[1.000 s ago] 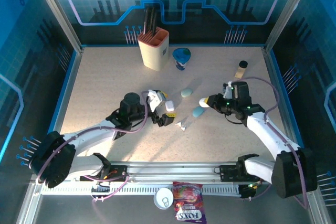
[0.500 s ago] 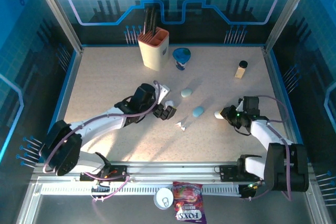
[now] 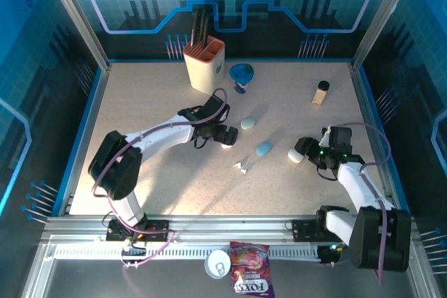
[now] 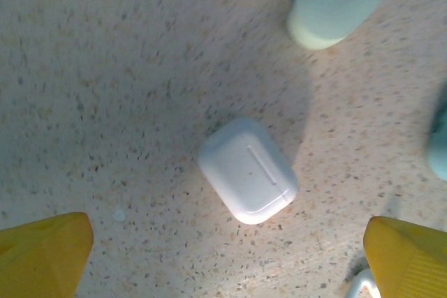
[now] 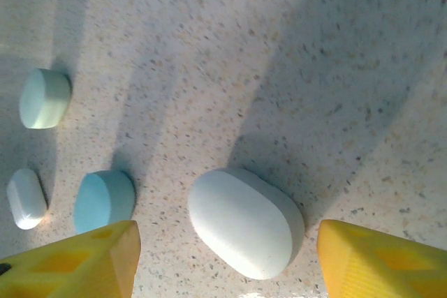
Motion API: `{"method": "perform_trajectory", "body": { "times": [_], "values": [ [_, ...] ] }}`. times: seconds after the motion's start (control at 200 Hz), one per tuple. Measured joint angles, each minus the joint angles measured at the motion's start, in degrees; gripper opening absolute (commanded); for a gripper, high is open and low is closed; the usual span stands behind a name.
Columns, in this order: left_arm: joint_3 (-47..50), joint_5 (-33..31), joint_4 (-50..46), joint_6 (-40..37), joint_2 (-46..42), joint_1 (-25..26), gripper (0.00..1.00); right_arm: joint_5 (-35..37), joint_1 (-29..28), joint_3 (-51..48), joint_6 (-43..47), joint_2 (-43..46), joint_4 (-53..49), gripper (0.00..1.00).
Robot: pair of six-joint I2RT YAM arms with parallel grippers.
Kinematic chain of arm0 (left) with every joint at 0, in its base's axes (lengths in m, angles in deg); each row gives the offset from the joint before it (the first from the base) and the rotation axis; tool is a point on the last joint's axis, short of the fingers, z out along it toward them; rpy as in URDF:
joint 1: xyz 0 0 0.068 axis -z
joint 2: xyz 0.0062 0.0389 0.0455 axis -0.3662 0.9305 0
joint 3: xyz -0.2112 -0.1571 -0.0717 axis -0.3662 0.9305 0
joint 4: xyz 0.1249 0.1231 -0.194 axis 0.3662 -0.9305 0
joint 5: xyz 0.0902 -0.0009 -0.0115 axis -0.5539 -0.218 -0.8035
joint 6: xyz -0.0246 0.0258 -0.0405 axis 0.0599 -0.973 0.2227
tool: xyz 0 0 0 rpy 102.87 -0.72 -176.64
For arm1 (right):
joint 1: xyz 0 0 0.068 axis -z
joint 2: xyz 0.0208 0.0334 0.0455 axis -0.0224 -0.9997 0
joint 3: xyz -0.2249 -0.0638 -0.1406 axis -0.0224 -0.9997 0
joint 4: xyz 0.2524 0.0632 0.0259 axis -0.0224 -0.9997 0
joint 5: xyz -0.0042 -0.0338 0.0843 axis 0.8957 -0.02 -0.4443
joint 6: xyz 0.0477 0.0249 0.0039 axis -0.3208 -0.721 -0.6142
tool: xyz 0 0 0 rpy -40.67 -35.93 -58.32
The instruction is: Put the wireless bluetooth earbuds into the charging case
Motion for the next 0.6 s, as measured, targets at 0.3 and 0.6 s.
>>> {"method": "perform_trajectory", "body": {
  "times": [0.3, 0.6],
  "values": [
    [-10.6, 1.6, -8.2, 16.9, 11.4, 0.0, 0.87, 0.5, 0.0, 1.9, 3.3, 5.0, -3.5, 0.69],
    [-25.6, 0.4, -19.6, 26.0, 21.8, 0.1, 0.70, -2.4, -0.1, 1.4, 3.1, 5.0, -3.4, 0.68]
  ]
}}
